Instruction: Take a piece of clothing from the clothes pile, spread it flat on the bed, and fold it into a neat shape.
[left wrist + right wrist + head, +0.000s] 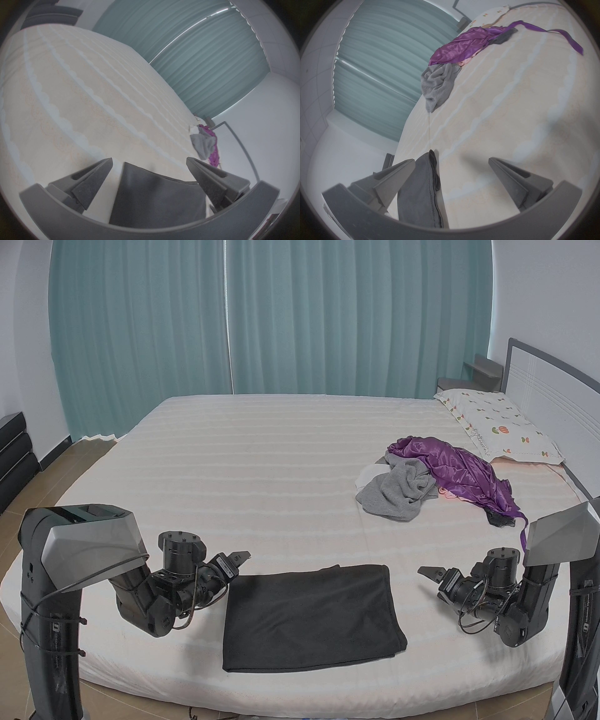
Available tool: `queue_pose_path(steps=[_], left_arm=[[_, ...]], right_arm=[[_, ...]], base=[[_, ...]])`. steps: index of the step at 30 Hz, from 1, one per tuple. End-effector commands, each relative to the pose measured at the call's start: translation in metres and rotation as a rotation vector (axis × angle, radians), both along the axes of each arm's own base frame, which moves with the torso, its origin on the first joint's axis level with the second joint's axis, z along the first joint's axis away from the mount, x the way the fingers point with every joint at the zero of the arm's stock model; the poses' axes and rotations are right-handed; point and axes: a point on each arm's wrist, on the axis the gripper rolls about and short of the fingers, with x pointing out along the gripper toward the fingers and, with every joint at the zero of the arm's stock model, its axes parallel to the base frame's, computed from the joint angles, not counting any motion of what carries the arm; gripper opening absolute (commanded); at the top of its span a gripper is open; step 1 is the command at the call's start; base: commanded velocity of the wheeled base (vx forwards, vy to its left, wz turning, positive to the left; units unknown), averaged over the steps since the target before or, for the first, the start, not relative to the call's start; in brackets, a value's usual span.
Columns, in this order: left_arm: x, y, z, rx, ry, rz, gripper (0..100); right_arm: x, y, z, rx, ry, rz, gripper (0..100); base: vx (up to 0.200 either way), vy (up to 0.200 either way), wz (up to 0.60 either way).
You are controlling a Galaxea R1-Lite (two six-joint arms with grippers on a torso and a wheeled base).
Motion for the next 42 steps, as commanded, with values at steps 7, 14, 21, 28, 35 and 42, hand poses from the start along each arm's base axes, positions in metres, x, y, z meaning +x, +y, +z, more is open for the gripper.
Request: queue_pose_path(steps=[7, 14, 21, 28, 35, 42], left_arm=[[0.005, -0.018, -0.021, 0.087, 0.029, -0.053, 100], [0.014, -0.019, -0.019, 0.090, -0.004, 0.026, 0], [0.015, -0.014, -0.015, 0.069, -0.016, 0.095, 0], [0.016, -0.015, -0.016, 0.062, -0.015, 0.097, 0], [0.015, -0.017, -0.016, 0.061, -0.012, 0.092, 0], [0.015, -0.017, -0.016, 0.059, -0.013, 0.091, 0]], right_arm=[[0.024, 0.020, -0.004, -0.047, -0.056, 0.064, 100], [0.051, 0.032, -0.013, -0.104, -0.081, 0.104, 100], [0.077, 0.049, -0.028, -0.106, -0.068, 0.134, 100], [0.085, 0.068, -0.025, -0.098, -0.100, 0.174, 100], [0.086, 0.069, -0.026, -0.085, -0.077, 0.209, 0], [0.091, 0.068, -0.024, -0.089, -0.081, 0.196, 0]], base=[[0.000, 0.000, 0.00], [0.000, 0.000, 0.00], [0.000, 0.000, 0.00], [0.000, 0.000, 0.00], [0.000, 0.000, 0.00], [0.000, 0.000, 0.00]])
